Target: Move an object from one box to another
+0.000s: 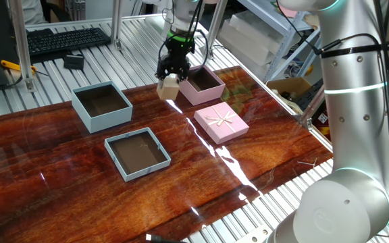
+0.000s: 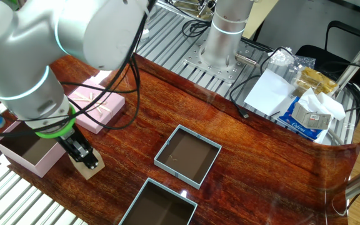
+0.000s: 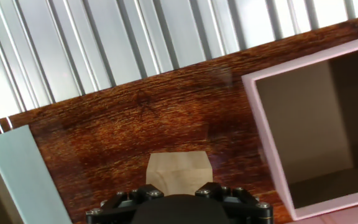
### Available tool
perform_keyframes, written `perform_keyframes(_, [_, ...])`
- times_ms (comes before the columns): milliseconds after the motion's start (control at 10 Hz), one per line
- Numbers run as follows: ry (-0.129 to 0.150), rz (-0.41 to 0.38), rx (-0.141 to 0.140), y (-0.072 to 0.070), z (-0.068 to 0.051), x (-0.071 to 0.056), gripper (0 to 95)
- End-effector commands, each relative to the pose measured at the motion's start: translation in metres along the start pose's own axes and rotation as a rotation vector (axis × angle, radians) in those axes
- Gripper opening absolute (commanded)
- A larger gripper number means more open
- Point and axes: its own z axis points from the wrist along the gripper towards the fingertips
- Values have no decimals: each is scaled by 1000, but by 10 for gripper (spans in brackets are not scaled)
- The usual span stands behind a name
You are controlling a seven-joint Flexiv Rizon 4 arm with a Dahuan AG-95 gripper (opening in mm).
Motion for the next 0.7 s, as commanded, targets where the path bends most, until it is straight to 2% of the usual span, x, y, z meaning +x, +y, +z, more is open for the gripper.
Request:
perform_keyframes(100, [-1, 10, -1, 0, 0, 2, 0])
perform_keyframes(300, [-16, 4, 17, 0, 0, 2, 0])
perform_keyframes(500, [-46, -12, 16, 0, 0, 2, 0])
perform_keyframes(600, [-67, -29, 30, 0, 0, 2, 0])
perform_keyframes(700, [-86, -57, 57, 0, 0, 2, 0])
